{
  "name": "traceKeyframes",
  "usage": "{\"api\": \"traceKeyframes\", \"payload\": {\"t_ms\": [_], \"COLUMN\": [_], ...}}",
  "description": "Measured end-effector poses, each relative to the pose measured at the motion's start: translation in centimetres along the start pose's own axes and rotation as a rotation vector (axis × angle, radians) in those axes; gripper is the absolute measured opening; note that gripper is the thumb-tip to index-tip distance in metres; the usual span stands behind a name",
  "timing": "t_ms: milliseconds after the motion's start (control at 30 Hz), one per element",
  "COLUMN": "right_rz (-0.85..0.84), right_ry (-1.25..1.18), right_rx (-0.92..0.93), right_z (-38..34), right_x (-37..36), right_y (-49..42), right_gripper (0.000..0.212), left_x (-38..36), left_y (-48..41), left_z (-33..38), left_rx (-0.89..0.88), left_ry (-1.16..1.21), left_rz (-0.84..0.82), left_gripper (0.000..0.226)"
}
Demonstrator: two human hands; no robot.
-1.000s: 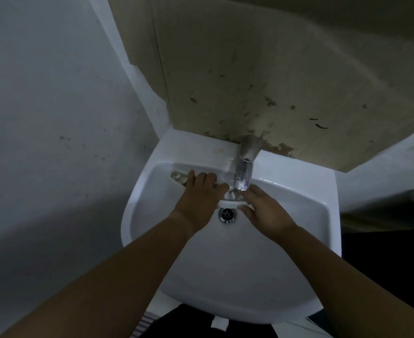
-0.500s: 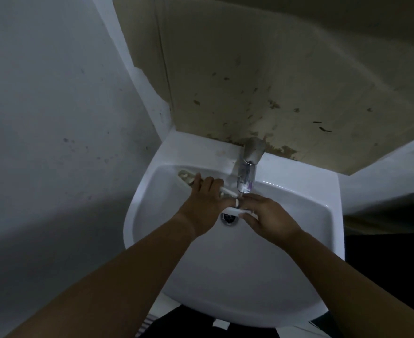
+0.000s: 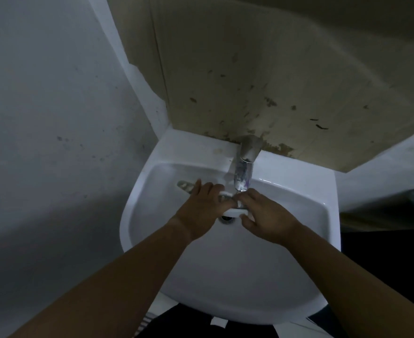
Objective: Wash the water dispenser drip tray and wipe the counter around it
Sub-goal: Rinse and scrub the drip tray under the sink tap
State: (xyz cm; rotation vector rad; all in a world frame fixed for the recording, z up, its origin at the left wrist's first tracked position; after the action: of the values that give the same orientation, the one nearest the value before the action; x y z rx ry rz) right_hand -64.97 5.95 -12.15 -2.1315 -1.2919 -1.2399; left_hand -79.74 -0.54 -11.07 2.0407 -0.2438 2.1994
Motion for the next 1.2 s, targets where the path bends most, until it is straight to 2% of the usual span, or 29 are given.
{"api": "traceKeyframes", "payload": {"t_ms": [67, 200, 433, 567, 667, 767, 867, 933, 1067, 1200], "right_rz": [-0.022, 0.016, 0.105, 0.147, 0.111, 0.088, 0.049, 0.037, 0.055, 0.091], "right_ry": [0.005, -0.049, -0.06, -0.041, -0.021, -0.007, 0.023, 0.035, 0.025, 0.009], "right_rx": [-0.029, -0.026, 0.016, -0.069, -0.094, -0.082, -0.087, -0.094, -0.092, -0.077], "right_z": [0.4, 0.7, -0.2, 0.0, 0.5, 1.2, 1.4, 1.2, 1.0, 0.6], "right_x": [0.0, 0.0, 0.7, 0.8, 0.3, 0.0, -0.4, -0.4, 0.6, 1.0], "right_y": [0.0, 0.2, 0.6, 0.7, 1.0, 1.5, 1.8, 1.7, 1.2, 0.7], "right_gripper": [0.046, 0.035, 0.036, 0.032, 0.04, 0.048, 0.046, 0.045, 0.04, 0.033], "left_x": [0.1, 0.2, 0.3, 0.6, 0.5, 0.4, 0.4, 0.6, 0.8, 0.5], "left_y": [-0.3, -0.8, -1.1, -1.6, -1.7, -1.4, -1.3, -1.4, -1.3, -1.3], "left_z": [0.3, 0.2, 0.4, 0.6, 0.0, -0.9, -1.1, -0.7, 0.2, 0.3], "left_rx": [-0.004, 0.017, 0.028, 0.022, 0.061, 0.043, 0.03, 0.01, -0.039, -0.038], "left_ry": [0.042, 0.041, 0.047, 0.089, 0.166, 0.067, -0.003, -0.031, -0.041, -0.078], "left_rz": [-0.008, -0.07, -0.097, -0.08, -0.11, -0.123, -0.148, -0.13, -0.044, -0.036], "left_gripper": [0.056, 0.033, 0.034, 0.033, 0.048, 0.053, 0.049, 0.055, 0.058, 0.059]}}
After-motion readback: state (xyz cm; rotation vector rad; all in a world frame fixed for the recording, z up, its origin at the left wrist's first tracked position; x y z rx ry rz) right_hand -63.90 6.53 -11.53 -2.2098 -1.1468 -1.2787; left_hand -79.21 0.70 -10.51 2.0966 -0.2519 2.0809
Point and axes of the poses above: each hand's wrist, its own y-axis away from the middle knuckle, its own x-axis out of the back of the hand, z = x × y, the point moved 5 cm from there along -y, towards the middle knuckle, and after that the axes turned 2 degrees about x, right-handed, at the moved point
